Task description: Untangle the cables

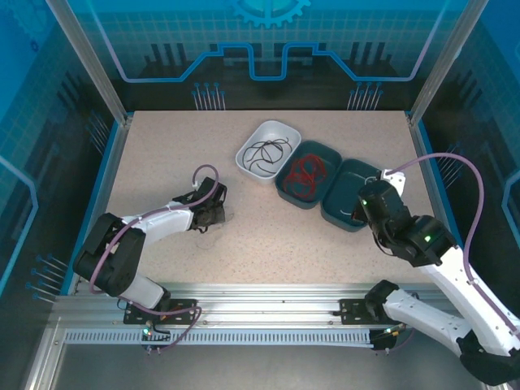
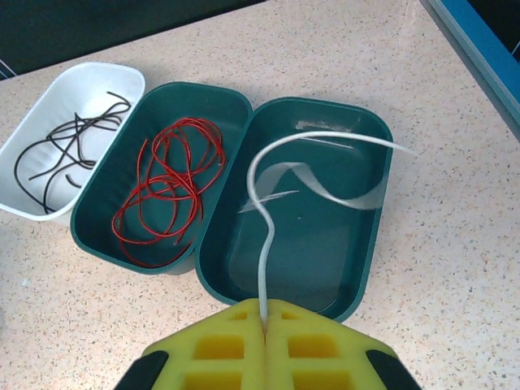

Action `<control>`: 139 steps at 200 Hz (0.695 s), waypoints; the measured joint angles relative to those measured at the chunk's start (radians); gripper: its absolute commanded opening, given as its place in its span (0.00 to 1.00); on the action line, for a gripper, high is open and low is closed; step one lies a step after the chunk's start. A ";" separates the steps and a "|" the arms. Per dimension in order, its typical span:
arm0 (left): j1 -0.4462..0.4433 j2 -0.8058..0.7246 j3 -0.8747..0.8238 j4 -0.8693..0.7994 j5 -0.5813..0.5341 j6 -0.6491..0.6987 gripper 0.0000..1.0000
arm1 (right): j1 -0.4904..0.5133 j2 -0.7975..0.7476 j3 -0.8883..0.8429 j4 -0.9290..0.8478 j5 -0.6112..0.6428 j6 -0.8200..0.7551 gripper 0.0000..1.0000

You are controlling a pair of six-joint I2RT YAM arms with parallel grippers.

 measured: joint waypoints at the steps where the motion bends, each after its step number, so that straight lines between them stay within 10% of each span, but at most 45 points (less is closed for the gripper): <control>1: 0.000 0.000 0.000 0.000 0.001 0.002 0.24 | -0.003 0.002 0.003 0.000 -0.002 -0.004 0.02; 92: 0.001 -0.146 -0.004 -0.009 0.113 0.003 0.98 | -0.097 0.167 0.164 0.062 -0.084 -0.189 0.02; 139: 0.001 -0.248 0.001 -0.068 0.120 0.006 0.99 | -0.167 0.227 0.173 0.102 -0.117 -0.235 0.02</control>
